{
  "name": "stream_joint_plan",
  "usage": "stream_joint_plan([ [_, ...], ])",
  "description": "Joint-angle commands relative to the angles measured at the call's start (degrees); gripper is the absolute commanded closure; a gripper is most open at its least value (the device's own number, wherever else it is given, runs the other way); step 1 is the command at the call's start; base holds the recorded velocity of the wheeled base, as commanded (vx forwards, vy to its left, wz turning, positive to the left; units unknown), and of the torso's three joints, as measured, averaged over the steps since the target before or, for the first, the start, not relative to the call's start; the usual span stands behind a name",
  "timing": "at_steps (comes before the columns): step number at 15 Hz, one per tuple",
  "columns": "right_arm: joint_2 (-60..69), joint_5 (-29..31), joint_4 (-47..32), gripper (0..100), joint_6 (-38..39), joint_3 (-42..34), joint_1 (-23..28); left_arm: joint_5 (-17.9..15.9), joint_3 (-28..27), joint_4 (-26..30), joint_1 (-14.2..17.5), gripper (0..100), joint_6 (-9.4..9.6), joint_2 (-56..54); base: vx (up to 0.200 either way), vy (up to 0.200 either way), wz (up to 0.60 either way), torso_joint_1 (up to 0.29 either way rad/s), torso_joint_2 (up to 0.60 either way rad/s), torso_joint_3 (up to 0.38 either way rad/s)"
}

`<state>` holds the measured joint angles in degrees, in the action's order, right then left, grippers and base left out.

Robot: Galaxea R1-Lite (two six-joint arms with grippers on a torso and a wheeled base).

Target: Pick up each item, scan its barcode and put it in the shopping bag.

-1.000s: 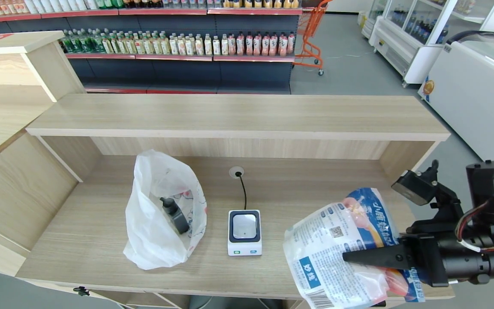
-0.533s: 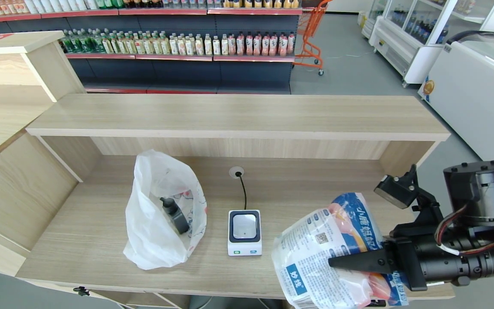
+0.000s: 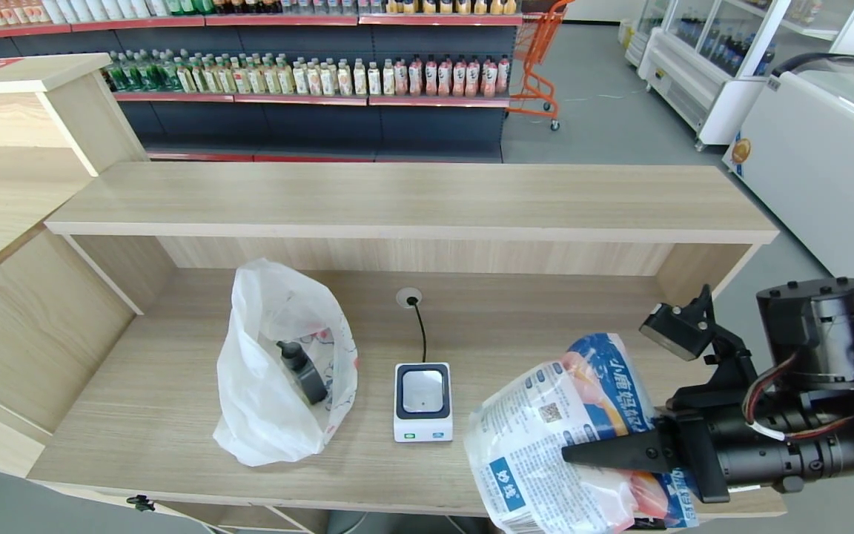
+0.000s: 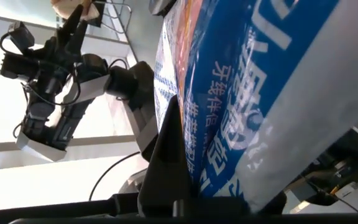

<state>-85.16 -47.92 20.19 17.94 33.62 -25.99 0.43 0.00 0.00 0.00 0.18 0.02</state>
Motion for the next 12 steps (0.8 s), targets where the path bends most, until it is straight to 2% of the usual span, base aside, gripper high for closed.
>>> stream_joint_plan([
  [1,0.26,1.25,1.43,100,-2.92,-0.14,0.41,0.01,0.0,0.0,0.0,0,-0.01,-0.02,0.0,0.0,0.0,0.0,0.0,0.0],
  [2,0.17,6.96,3.19,100,-7.66,0.3,0.5,0.01,0.0,0.0,0.0,0,-0.01,-0.02,0.0,0.0,0.0,0.0,0.0,0.0],
  [3,0.17,10.22,4.25,100,-10.21,0.66,0.77,0.01,0.0,0.0,0.0,0,-0.01,-0.02,0.0,0.0,0.0,0.0,0.0,0.0],
  [4,0.61,18.39,7.32,100,-19.0,0.83,2.52,0.01,0.0,0.0,0.0,0,-0.01,-0.02,0.0,0.0,0.0,0.0,0.0,0.0],
  [5,1.84,21.03,8.46,100,-24.71,0.13,4.19,0.01,0.0,0.0,0.0,0,-0.01,-0.02,0.0,0.0,0.0,0.0,0.0,0.0],
  [6,3.16,22.26,8.46,100,-28.14,-0.93,5.34,0.01,0.0,0.0,0.0,0,-0.01,-0.02,0.0,0.0,0.0,0.0,0.0,0.0],
  [9,4.66,22.87,9.61,100,-47.04,-8.31,11.14,0.01,0.0,0.0,0.0,0,-0.01,-0.02,0.0,0.0,0.0,0.0,0.0,0.0],
  [12,4.66,23.31,15.5,100,-49.41,-11.39,10.7,0.01,0.0,0.0,0.0,0,-0.01,-0.02,0.0,0.0,0.0,0.0,0.0,0.0],
])
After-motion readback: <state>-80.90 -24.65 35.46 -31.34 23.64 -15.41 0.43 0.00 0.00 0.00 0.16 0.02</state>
